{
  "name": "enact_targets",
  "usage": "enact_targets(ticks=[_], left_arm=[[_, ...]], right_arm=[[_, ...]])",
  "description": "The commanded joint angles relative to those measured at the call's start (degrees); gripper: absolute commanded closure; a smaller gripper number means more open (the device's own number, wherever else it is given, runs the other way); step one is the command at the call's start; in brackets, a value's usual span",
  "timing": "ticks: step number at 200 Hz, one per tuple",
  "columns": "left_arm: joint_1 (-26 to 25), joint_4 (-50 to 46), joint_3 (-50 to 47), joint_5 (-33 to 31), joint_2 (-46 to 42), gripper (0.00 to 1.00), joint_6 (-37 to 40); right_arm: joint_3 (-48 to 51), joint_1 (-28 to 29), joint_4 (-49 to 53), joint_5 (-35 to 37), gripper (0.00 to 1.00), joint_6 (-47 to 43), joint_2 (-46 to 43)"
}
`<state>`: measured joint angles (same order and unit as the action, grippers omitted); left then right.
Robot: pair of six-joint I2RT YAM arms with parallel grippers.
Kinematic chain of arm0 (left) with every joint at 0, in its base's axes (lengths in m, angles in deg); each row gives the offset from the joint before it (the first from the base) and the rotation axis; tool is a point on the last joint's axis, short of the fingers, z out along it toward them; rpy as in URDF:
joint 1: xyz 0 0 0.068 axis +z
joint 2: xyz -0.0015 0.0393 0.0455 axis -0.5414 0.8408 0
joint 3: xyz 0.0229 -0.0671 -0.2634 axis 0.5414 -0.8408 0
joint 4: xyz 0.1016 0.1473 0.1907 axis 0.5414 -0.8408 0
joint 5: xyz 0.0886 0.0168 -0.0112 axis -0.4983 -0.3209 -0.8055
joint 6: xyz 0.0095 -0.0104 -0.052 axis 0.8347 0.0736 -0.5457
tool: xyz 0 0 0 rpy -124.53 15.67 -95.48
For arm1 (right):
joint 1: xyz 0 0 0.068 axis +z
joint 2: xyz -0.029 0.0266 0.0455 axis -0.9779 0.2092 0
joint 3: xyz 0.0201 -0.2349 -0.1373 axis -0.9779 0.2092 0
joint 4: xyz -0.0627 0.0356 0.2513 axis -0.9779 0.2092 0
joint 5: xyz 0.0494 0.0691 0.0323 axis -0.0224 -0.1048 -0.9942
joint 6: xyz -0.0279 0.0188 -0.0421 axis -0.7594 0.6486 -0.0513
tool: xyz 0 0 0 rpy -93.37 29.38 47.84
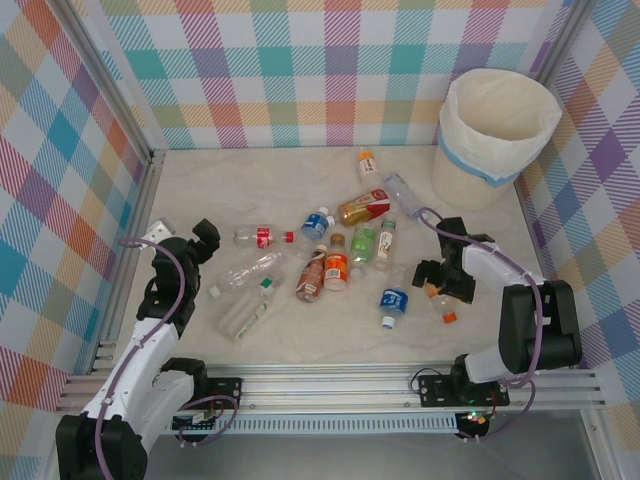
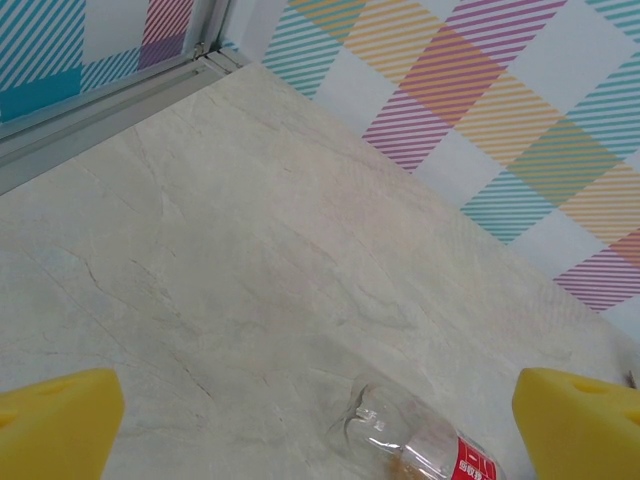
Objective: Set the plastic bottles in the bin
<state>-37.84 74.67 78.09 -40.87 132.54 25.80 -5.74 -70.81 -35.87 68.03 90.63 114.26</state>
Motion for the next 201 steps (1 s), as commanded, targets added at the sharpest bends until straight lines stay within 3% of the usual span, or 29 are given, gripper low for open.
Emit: enact_targets(ticks=[1,55,114,171,201], left_arm=[[0.51,-0.49,-1.45,0.19,-1.10,0.00,-1.47],[0.60,-1.44,-1.97,1.16,-2.19,0.00,-2.25],[0.62,-3.28,0.71,3.75,0.34,0.00,-1.02],[0.67,-1.56,1.52,6.00,1.54,0.00,-1.14],[0.64,-0.96,0.71,5.13,0.16,0.00,-2.77]], right_arm=[[-2.25,-0.22,0.82,0.03,0.10,0.73,0.58],[-2.82,-0.20,-0.61,-1.02,0.29,0.74,0.16],[1.59,-0.11,-4.81,0.22,0.43,1.54,-10.75],[7.41,0.31,-12.89,-2.45,0.48,-0.77,-27.67],[6.47,0.31,-15.45,-4.65,0.49,-0.79,-32.33]])
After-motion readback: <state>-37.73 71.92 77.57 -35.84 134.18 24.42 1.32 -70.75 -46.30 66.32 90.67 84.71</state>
